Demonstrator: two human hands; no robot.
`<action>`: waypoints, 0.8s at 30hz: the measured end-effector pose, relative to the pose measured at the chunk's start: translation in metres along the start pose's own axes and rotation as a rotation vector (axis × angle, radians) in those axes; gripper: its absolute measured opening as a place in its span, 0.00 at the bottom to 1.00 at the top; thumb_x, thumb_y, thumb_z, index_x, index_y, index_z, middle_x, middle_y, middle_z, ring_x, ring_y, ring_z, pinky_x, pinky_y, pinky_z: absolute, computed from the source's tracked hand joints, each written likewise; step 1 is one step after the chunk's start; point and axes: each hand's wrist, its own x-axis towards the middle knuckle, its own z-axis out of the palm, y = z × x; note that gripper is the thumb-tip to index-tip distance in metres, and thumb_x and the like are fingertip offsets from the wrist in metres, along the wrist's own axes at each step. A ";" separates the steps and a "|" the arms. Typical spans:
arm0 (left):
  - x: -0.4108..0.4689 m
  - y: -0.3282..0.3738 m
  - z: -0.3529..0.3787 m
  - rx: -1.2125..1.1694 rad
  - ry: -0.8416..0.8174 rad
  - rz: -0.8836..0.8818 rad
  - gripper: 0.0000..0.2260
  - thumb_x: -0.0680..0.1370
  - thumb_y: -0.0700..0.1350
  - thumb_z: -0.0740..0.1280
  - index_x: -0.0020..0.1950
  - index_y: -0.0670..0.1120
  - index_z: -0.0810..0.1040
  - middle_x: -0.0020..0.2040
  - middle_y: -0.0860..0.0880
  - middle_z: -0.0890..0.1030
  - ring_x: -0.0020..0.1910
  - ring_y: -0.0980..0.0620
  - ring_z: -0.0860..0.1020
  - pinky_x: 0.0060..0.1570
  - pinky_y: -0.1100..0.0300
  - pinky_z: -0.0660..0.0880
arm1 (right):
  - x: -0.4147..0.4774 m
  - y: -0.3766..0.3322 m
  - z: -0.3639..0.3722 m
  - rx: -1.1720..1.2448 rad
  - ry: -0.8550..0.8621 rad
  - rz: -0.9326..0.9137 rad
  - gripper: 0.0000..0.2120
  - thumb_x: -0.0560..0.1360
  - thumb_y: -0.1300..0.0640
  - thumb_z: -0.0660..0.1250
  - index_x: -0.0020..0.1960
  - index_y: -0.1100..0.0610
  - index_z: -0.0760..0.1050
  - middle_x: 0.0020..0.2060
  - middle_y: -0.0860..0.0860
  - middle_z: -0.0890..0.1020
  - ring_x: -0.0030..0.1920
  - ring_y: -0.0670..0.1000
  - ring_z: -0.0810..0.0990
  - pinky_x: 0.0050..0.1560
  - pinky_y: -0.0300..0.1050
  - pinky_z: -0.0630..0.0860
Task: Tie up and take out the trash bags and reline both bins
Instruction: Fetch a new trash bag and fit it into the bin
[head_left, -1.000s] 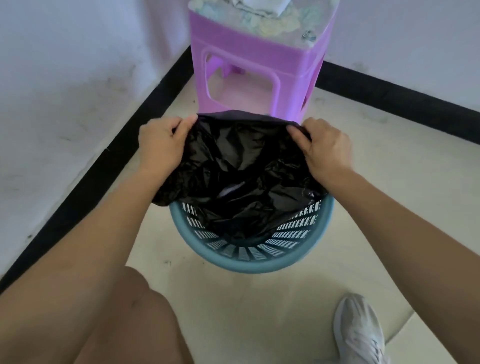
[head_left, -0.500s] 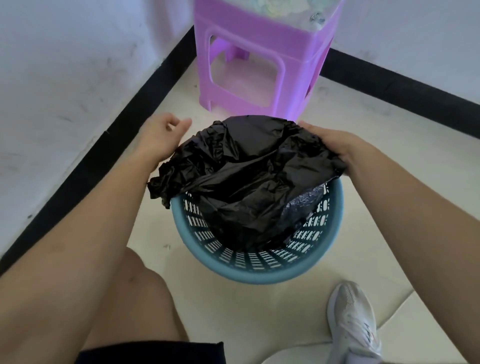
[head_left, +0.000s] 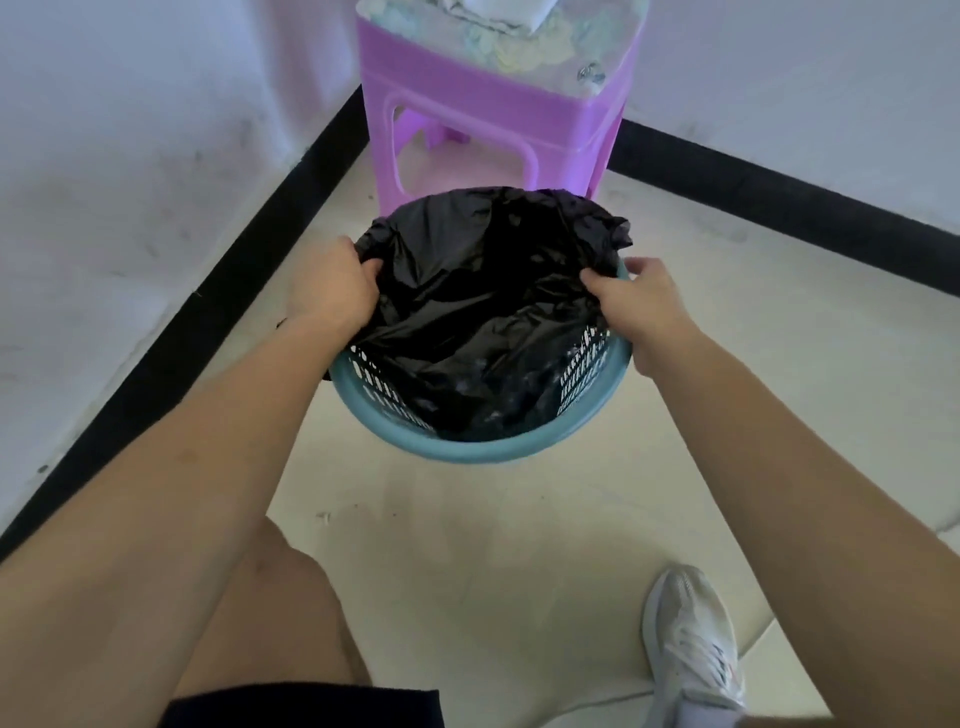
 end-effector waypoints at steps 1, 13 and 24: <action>-0.002 0.003 0.001 0.000 0.043 0.009 0.16 0.81 0.52 0.63 0.57 0.38 0.74 0.54 0.35 0.78 0.54 0.35 0.76 0.45 0.50 0.69 | 0.000 0.006 0.003 -0.005 0.037 -0.005 0.24 0.73 0.45 0.71 0.65 0.53 0.71 0.54 0.51 0.79 0.54 0.55 0.79 0.59 0.51 0.76; 0.001 -0.004 -0.006 -0.512 0.019 -0.094 0.31 0.75 0.69 0.60 0.68 0.48 0.68 0.58 0.48 0.78 0.57 0.49 0.75 0.57 0.58 0.68 | -0.013 0.011 0.009 0.210 0.232 0.169 0.19 0.81 0.47 0.52 0.63 0.54 0.74 0.51 0.50 0.80 0.52 0.56 0.77 0.54 0.48 0.72; -0.064 -0.005 0.018 -1.252 0.207 -0.988 0.25 0.67 0.51 0.72 0.60 0.45 0.70 0.58 0.45 0.76 0.52 0.45 0.78 0.49 0.50 0.79 | -0.040 0.003 0.039 0.712 0.111 0.400 0.18 0.79 0.43 0.57 0.52 0.57 0.76 0.44 0.49 0.81 0.44 0.53 0.81 0.40 0.44 0.76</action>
